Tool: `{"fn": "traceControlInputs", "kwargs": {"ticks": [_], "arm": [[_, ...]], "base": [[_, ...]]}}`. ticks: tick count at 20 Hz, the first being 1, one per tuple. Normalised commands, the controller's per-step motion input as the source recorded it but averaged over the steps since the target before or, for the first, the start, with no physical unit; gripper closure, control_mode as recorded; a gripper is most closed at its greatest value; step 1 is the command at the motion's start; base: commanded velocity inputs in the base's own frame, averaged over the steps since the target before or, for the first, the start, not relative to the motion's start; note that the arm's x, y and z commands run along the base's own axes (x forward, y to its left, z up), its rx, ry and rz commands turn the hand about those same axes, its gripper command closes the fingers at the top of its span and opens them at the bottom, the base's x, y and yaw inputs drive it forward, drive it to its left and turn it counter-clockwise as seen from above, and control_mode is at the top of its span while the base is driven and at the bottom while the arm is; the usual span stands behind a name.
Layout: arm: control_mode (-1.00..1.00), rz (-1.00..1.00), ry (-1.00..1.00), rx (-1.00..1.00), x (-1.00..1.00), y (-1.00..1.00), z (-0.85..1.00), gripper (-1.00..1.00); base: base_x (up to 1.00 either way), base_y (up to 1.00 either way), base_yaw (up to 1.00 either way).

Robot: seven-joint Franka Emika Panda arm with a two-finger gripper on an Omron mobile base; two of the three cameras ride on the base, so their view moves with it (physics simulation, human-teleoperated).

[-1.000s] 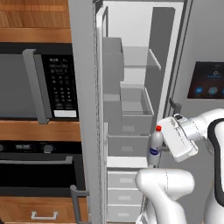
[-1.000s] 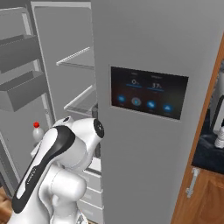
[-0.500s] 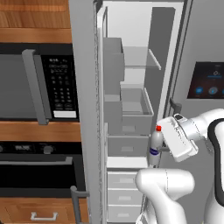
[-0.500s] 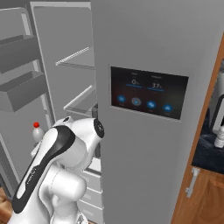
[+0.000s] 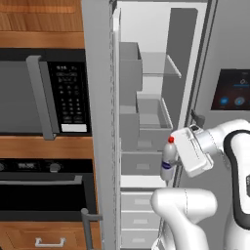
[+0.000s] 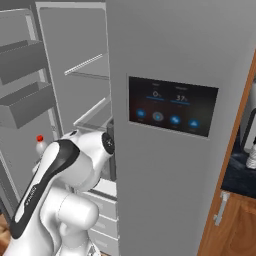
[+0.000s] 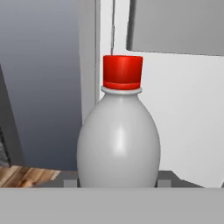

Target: Take the bottled waters from the counter and place them in the freezer to freeze. Close the freezer door after placing the bottles.

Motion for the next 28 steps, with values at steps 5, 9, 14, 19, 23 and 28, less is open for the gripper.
{"fn": "traceControlInputs", "kwargs": {"ticks": [5, 9, 14, 19, 23, 28], "arm": [[-1.00, -0.26, -0.01, 0.00, 0.13, 0.04, -0.06, 1.00], [-1.00, -0.61, -0.01, 0.00, 0.40, 0.21, -0.11, 1.00], [-1.00, -0.80, 0.00, 0.05, 0.14, 0.09, -0.24, 1.00], [-1.00, -0.66, 0.02, 0.04, 0.28, 0.27, -0.22, 1.00], [-1.00, -0.61, 0.00, 0.15, 0.18, 0.00, -0.22, 1.00], [-1.00, -0.49, -0.10, 0.02, 0.45, 0.02, -0.40, 1.00]], "base": [[0.00, 0.00, 0.00], [0.00, 0.00, 0.00], [0.00, 0.00, 0.00], [0.00, 0.00, 0.00], [0.00, 0.00, 0.00], [0.00, 0.00, 0.00]]}}
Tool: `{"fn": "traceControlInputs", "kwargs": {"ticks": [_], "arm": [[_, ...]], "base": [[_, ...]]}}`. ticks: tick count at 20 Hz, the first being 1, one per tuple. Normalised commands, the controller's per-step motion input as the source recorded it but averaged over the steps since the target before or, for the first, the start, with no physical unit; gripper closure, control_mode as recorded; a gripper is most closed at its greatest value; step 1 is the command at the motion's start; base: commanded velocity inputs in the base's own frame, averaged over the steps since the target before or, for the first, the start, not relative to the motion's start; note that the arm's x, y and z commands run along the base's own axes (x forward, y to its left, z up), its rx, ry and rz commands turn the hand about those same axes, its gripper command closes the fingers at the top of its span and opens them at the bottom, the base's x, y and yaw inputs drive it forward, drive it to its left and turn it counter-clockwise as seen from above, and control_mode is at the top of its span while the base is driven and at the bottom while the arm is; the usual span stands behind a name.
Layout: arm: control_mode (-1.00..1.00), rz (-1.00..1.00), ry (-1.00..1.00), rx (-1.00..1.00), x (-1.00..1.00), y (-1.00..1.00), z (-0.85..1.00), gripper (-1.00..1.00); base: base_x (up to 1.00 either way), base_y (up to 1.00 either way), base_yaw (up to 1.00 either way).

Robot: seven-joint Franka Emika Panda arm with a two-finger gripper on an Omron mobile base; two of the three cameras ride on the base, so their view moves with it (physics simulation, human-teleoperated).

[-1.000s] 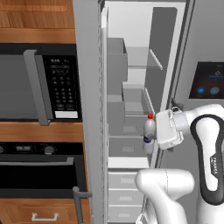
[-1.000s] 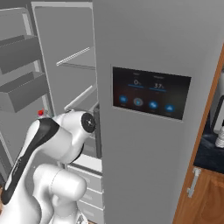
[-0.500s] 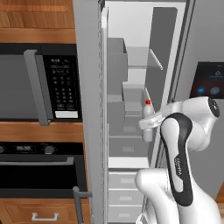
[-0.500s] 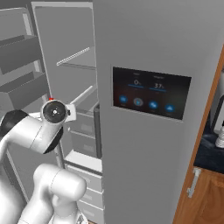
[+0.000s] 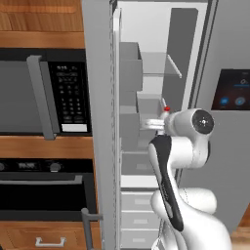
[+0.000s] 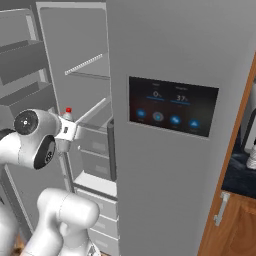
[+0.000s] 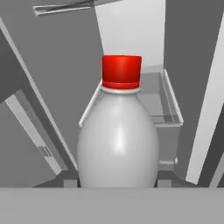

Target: Take the bottled waters from the counter and place them in the freezer to freeze. Close the freezer door after placing the bottles.

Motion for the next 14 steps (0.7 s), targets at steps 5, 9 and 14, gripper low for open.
{"fn": "traceControlInputs", "kwargs": {"ticks": [5, 9, 14], "arm": [[-1.00, -0.23, -0.24, -0.07, 0.39, 0.01, -0.57, 1.00], [-1.00, 0.00, -0.25, -0.08, 0.36, -0.01, -0.47, 1.00], [-1.00, 0.00, -0.25, -0.09, 0.22, -0.07, -0.34, 1.00]], "base": [[0.00, 0.00, 0.00], [0.00, 0.00, 0.00], [0.00, 0.00, 0.00]]}}
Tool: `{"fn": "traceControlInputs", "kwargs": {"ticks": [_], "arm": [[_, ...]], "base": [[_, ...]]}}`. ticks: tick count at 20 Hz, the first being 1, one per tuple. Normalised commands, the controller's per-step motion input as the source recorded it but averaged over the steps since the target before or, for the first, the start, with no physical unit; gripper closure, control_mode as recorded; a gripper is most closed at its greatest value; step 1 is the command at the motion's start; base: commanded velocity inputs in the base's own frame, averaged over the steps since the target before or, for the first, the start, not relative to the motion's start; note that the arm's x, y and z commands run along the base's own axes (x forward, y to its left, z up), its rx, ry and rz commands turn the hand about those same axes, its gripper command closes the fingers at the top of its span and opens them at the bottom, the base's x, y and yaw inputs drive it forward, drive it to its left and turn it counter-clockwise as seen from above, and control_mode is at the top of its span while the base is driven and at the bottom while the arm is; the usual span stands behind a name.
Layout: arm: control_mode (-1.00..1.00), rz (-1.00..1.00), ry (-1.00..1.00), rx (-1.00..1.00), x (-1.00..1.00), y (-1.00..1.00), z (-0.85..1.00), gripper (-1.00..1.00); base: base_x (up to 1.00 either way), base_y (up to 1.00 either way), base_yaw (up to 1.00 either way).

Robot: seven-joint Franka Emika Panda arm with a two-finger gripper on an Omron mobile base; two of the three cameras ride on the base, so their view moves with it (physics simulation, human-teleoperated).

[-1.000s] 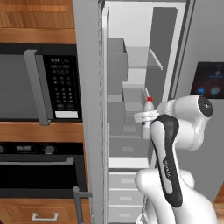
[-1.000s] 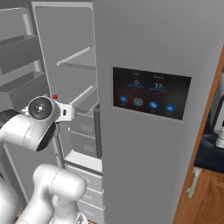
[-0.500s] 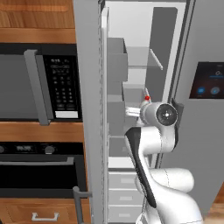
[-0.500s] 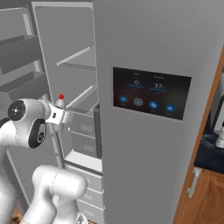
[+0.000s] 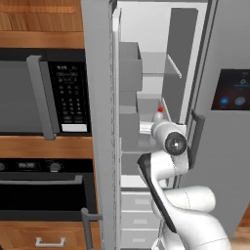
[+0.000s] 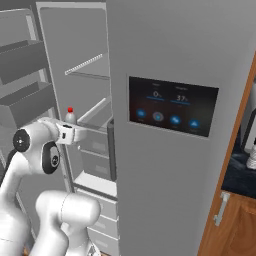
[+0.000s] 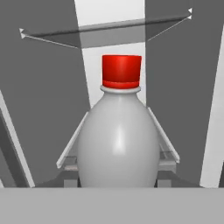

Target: Take the bottled waters from the counter and place them in the freezer to freeze. Close the freezer door after placing the bottles.

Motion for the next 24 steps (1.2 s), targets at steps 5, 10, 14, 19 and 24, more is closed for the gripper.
{"fn": "traceControlInputs", "kwargs": {"ticks": [5, 10, 14, 19, 24], "arm": [[-1.00, 0.00, -0.14, -0.11, 0.36, -0.05, -0.24, 1.00], [-1.00, -0.04, -0.08, -0.11, 0.50, -0.11, -0.07, 1.00], [-1.00, -0.05, 0.00, 0.00, 0.61, -0.19, 0.00, 1.00], [-1.00, -0.06, 0.03, 0.02, 0.75, -0.32, -0.04, 1.00], [-1.00, 0.00, 0.00, 0.02, 0.66, 0.00, -0.03, 1.00]], "base": [[0.00, 0.00, 0.00], [0.00, 0.00, 0.00], [0.00, 0.00, 0.00], [0.00, 0.00, 0.00], [0.00, 0.00, 0.00]]}}
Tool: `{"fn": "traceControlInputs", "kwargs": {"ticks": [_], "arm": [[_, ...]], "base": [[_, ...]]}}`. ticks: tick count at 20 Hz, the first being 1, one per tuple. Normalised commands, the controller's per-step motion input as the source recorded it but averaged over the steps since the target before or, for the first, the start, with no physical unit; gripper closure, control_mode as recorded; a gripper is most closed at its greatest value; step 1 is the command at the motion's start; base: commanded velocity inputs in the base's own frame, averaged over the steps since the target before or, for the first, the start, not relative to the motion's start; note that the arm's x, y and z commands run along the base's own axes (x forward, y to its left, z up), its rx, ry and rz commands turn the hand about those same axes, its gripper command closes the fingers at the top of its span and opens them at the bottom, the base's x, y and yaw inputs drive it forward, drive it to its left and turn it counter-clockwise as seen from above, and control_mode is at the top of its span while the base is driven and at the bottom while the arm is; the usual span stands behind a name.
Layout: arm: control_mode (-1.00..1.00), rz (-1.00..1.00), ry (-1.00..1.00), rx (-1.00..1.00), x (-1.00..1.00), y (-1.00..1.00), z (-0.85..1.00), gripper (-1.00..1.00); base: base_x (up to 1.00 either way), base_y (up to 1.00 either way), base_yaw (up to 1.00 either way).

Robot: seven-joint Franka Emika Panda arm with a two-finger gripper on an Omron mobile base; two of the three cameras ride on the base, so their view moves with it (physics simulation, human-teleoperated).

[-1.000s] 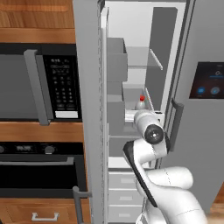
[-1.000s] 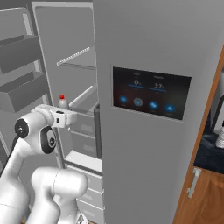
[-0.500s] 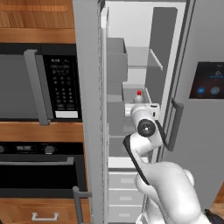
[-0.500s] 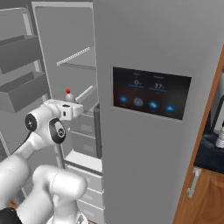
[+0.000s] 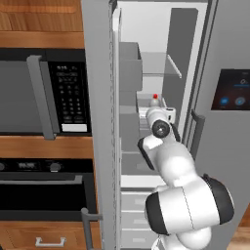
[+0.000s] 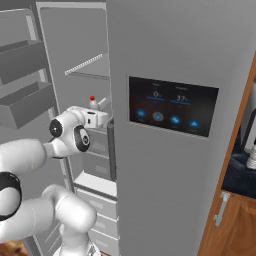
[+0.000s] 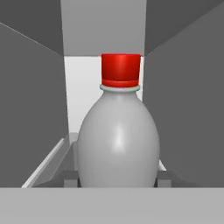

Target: Take the bottled waters from the counter and place them in the freezer to freeze. Close the freezer door after placing the bottles.

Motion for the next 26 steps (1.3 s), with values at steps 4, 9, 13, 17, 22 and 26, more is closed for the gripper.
{"fn": "traceControlInputs", "kwargs": {"ticks": [4, 9, 13, 17, 22, 26], "arm": [[-1.00, 0.00, 0.00, 0.00, 0.63, 0.00, -0.01, 1.00], [-1.00, 0.00, 0.04, 0.00, 0.64, -0.08, -0.05, 1.00], [-1.00, 0.00, 0.00, 0.00, 0.49, -0.05, -0.19, 1.00], [-1.00, 0.00, 0.00, 0.00, 0.43, -0.06, -0.23, 1.00], [-1.00, 0.00, 0.00, 0.00, 0.37, -0.04, -0.30, 1.00], [-1.00, 0.00, 0.00, 0.00, 0.22, -0.10, -0.39, 1.00]], "base": [[0.00, 0.00, 0.00], [0.00, 0.00, 0.00], [0.00, 0.00, 0.00], [0.00, 0.00, 0.00], [0.00, 0.00, 0.00], [0.00, 0.00, 0.00]]}}
